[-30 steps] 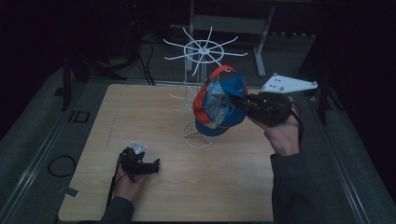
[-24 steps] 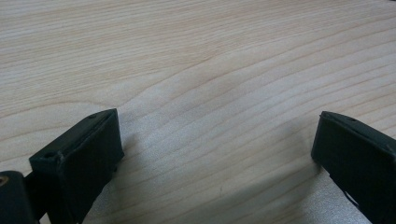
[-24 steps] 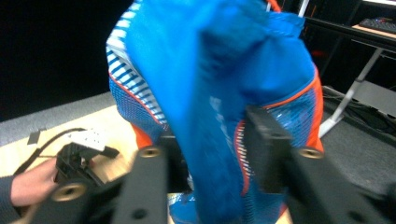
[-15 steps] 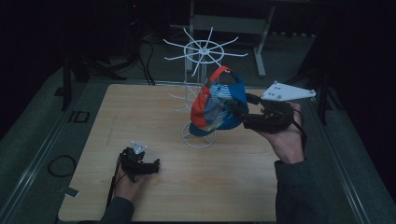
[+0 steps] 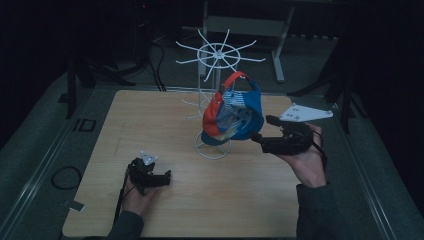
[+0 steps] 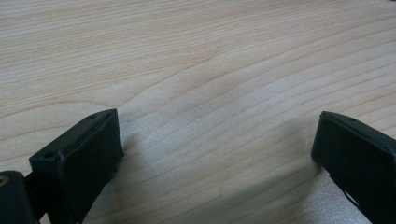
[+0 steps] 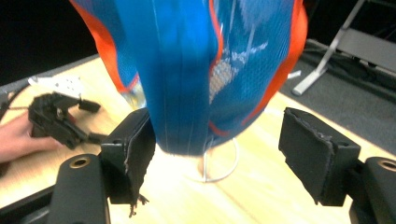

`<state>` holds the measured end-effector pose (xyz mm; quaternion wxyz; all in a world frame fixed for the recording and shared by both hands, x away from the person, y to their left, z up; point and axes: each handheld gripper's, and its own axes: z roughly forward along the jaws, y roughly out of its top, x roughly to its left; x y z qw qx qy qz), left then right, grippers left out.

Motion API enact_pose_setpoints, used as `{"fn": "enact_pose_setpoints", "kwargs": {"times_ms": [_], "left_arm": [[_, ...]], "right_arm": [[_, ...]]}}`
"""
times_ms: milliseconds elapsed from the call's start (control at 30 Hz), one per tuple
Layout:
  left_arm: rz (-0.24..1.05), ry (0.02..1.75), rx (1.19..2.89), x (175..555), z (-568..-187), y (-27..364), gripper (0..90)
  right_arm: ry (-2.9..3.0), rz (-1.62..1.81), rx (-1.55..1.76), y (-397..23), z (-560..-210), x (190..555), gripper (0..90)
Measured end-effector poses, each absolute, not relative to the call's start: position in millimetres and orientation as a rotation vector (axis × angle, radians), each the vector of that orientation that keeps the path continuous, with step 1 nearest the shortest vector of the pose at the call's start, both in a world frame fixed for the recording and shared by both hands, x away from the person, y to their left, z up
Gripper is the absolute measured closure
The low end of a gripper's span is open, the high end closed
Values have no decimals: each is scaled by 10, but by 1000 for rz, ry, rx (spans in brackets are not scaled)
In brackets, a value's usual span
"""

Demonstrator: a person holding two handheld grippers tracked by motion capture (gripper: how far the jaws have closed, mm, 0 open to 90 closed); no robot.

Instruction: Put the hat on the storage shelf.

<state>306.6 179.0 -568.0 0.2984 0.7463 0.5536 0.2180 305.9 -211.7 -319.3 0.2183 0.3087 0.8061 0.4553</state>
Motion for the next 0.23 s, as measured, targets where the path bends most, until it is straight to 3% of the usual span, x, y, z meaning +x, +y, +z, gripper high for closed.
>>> {"fn": "enact_pose_setpoints", "kwargs": {"times_ms": [233], "left_arm": [[579, 1471, 1983, 3066, -5680, 1790, 23]], "right_arm": [[2254, 1251, 911, -2162, -3380, 3088, 271]]}}
